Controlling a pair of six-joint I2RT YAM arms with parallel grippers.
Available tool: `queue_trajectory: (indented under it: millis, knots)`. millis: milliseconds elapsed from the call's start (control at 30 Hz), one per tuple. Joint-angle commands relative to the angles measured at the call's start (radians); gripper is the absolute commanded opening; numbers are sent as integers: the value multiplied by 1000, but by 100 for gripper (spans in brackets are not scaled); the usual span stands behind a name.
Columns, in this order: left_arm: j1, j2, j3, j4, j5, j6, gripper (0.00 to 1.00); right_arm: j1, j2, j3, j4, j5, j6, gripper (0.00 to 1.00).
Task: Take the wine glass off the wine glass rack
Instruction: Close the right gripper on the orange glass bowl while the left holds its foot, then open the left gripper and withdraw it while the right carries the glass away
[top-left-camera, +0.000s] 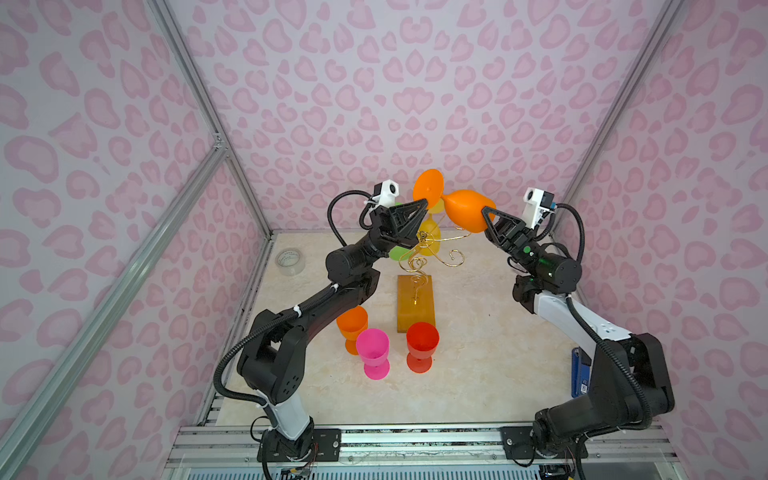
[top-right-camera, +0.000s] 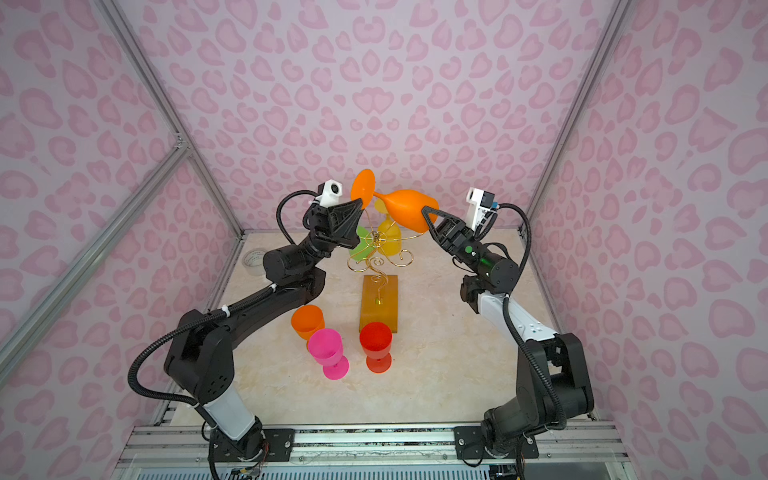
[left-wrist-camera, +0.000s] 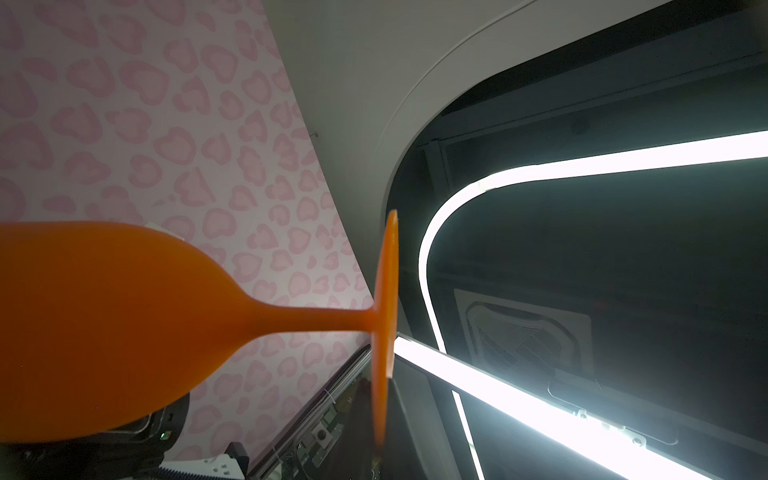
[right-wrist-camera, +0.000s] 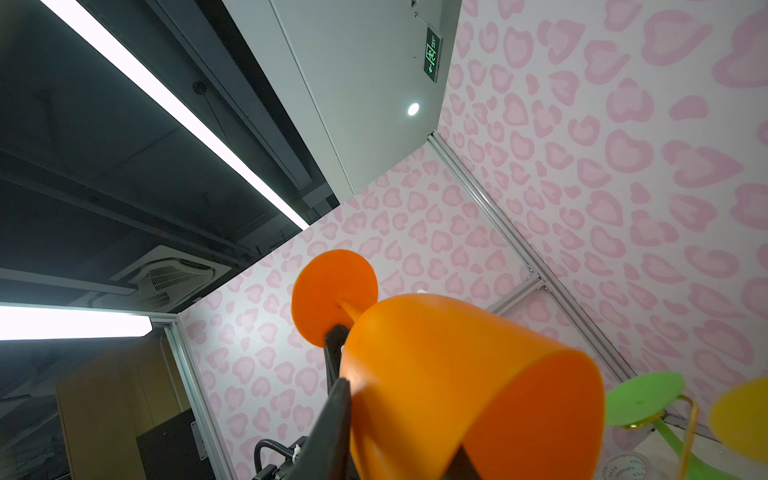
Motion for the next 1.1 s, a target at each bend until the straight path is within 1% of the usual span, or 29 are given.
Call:
queue_trajectory:
  millis: [0,200,333,400,767,967,1067]
  knots:
    - [-2,10,11,4,29,-73,2,12,-6,1,29,-79,-23,19]
    - [-2,6,50,1,42,-67,7,12,-15,5,28,-69,-21,5]
    - [-2,2,49,-3,44,-63,13,12,-17,7,29,-64,-15,0]
    - [-2,2,47,-3,45,-62,17,12,-20,7,29,-58,-14,0]
    - [-5,-24,30,6,64,-30,32,2,-29,24,28,-20,-2,0]
    - [-16,-43,26,-6,111,21,35,-32,-9,52,22,-11,27,0]
    - [-22,-64,23,-36,142,72,35,-52,-19,69,-42,-20,8,0]
